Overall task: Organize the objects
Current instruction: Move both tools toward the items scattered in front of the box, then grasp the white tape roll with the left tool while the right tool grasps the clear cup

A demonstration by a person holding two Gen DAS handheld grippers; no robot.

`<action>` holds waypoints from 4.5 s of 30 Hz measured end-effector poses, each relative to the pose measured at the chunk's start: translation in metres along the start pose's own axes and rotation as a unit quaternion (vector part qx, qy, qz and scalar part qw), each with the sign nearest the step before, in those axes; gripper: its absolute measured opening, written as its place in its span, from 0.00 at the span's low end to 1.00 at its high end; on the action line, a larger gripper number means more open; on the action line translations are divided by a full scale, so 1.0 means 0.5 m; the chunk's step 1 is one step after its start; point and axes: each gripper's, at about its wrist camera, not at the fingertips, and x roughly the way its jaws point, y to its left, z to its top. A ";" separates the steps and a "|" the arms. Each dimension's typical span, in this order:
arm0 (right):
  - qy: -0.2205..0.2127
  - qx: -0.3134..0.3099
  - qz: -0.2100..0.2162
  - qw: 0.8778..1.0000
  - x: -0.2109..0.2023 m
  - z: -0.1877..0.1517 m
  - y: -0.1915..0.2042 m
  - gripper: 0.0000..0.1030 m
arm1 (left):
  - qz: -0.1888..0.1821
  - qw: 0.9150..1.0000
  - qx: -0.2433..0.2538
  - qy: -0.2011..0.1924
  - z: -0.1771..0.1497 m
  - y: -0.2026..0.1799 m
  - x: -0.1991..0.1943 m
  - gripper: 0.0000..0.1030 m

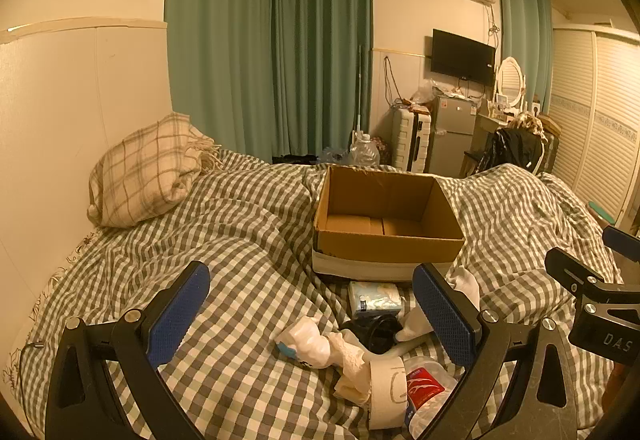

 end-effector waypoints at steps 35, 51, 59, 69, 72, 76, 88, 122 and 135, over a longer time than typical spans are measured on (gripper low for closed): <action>-0.017 -0.013 0.004 1.000 -0.041 0.017 0.017 1.00 | -0.005 1.000 -0.004 -0.013 0.019 0.007 -0.029 1.00; -0.017 -0.029 0.012 0.999 -0.074 0.014 0.039 1.00 | -0.010 1.000 0.002 -0.004 0.008 0.018 -0.051 1.00; 0.055 -0.055 0.034 0.996 -0.021 -0.041 0.080 1.00 | -0.010 0.998 -0.001 0.058 -0.061 0.051 -0.009 1.00; 0.155 -0.131 0.058 0.978 0.060 -0.141 0.173 0.93 | -0.008 0.994 0.001 0.108 -0.129 0.066 0.046 1.00; 0.175 -0.149 0.068 0.971 0.079 -0.166 0.192 0.92 | -0.007 0.994 -0.005 0.113 -0.136 0.072 0.052 1.00; 0.186 -0.160 0.083 0.966 0.089 -0.175 0.204 0.91 | -0.006 0.992 -0.007 0.122 -0.140 0.073 0.061 1.00; 0.207 -0.185 0.106 0.955 0.106 -0.190 0.230 0.86 | -0.001 0.991 -0.002 0.134 -0.142 0.070 0.075 1.00; 0.109 -0.054 0.090 0.989 0.055 -0.085 0.013 0.61 | -0.108 0.965 0.089 0.223 -0.162 -0.107 0.142 0.32; 0.064 -0.061 0.089 0.992 -0.009 -0.031 0.011 0.61 | -0.134 0.978 0.087 0.136 -0.012 -0.107 0.055 0.31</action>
